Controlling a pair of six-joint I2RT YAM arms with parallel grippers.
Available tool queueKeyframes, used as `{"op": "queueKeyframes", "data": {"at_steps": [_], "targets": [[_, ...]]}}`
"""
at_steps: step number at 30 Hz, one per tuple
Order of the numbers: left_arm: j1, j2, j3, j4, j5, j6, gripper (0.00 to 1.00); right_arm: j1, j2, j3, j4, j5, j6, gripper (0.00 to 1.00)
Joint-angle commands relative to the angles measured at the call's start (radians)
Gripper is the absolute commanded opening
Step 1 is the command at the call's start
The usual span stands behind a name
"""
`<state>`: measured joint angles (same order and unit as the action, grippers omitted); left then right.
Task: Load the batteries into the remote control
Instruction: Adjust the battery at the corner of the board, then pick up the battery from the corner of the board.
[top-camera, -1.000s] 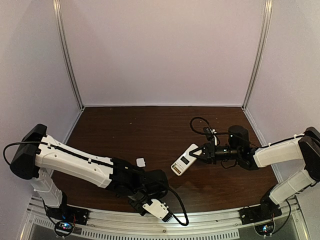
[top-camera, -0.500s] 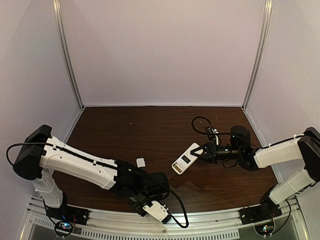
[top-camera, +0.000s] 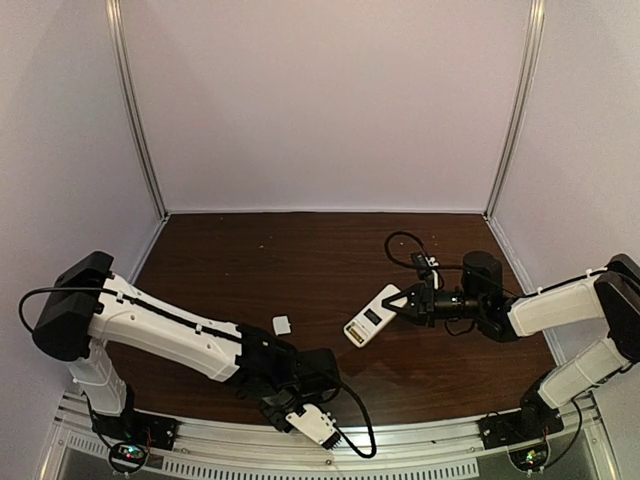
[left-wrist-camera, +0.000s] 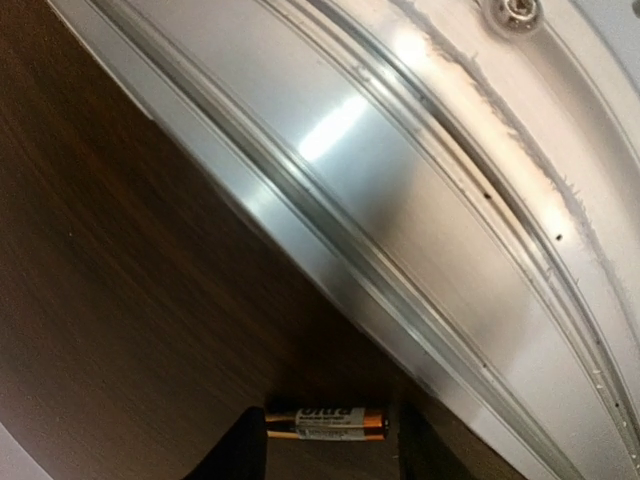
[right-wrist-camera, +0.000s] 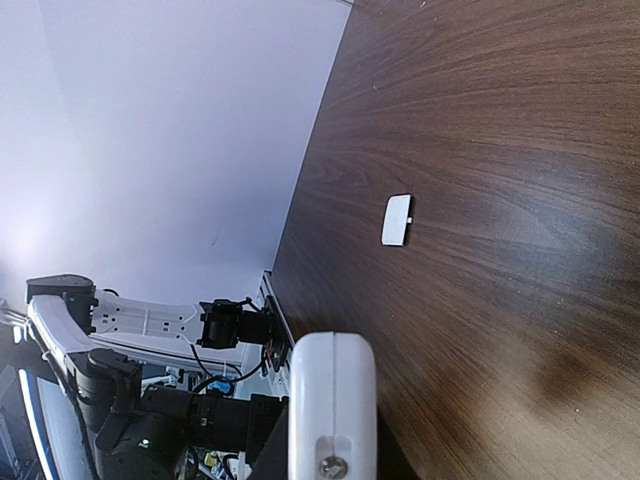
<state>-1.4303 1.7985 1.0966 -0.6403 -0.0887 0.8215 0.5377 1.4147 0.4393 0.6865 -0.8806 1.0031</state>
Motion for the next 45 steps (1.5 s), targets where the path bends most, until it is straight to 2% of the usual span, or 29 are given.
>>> {"op": "queueKeyframes", "data": {"at_steps": [1,12,20,26,33,45], "targets": [[0.027,0.012,-0.008,0.012,0.011,0.004,0.45,-0.007,0.006,-0.014,0.051,-0.015,0.016,0.00],[0.112,0.079,0.070,0.032,0.031,-0.014,0.37,-0.011,0.009,-0.024,0.067,-0.018,0.024,0.00],[0.070,0.069,0.074,0.012,0.089,-0.001,0.26,-0.017,0.017,-0.022,0.072,-0.023,0.026,0.00],[0.036,0.116,0.096,0.001,0.089,-0.034,0.35,-0.017,0.018,-0.026,0.086,-0.026,0.034,0.00],[0.005,0.137,0.110,-0.022,0.088,-0.015,0.40,-0.020,0.003,-0.031,0.079,-0.029,0.033,0.00],[0.011,0.181,0.154,-0.065,0.080,-0.098,0.15,-0.021,-0.015,-0.031,0.042,-0.030,0.020,0.00]]}}
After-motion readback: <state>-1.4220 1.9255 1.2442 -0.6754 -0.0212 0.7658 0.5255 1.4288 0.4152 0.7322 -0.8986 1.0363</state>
